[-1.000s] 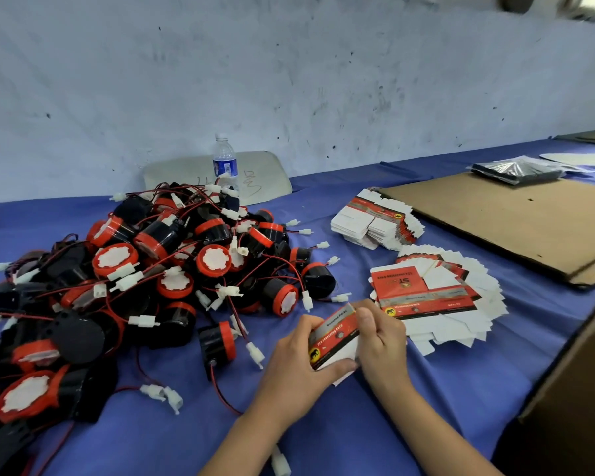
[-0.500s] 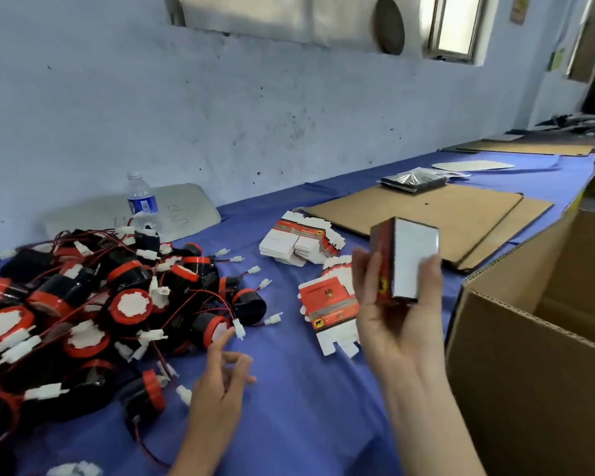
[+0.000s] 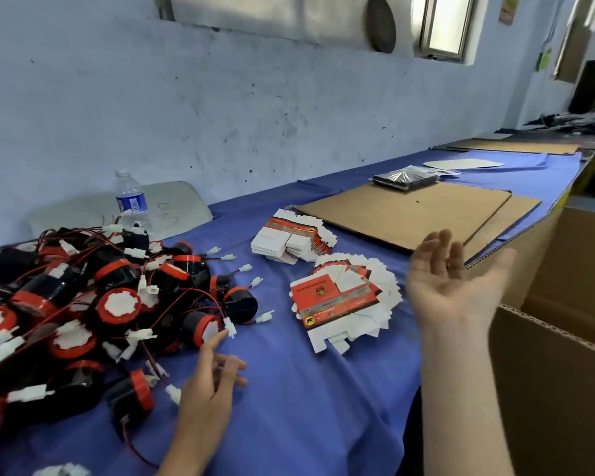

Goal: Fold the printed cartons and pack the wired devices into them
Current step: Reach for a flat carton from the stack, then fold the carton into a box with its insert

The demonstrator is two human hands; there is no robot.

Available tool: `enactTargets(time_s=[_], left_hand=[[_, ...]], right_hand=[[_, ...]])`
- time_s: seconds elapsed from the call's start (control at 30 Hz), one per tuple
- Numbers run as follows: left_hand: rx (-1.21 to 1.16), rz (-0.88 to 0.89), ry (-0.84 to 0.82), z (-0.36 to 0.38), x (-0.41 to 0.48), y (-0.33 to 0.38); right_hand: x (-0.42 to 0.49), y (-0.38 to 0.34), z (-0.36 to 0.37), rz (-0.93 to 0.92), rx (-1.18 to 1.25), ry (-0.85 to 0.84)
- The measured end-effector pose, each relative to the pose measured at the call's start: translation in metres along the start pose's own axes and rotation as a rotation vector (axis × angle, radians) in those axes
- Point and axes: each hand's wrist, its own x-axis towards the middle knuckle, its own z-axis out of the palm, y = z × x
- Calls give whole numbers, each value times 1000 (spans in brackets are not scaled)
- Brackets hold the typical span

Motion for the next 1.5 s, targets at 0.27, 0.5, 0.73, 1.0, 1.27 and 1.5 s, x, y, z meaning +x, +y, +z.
enactTargets(time_s=[0.27, 0.5, 0.73, 1.0, 1.27, 1.5], left_hand=[[-1, -12, -13, 0, -2, 3], [17, 4, -24, -2, -1, 2], [28, 8, -27, -1, -1, -2], [-101, 0, 54, 3, 1, 0], [-349, -40, 148, -2, -1, 10], [-581, -114, 191, 2, -3, 3]], right_hand=[[70, 85, -105, -267, -2560, -707], [70, 104, -131, -226, -2848, -637], [61, 89, -116, -207, -2848, -421], [18, 81, -68, -524, -1949, -490], [-2, 143, -79, 666, -757, -409], [-4, 159, -120, 649, -1088, -446]])
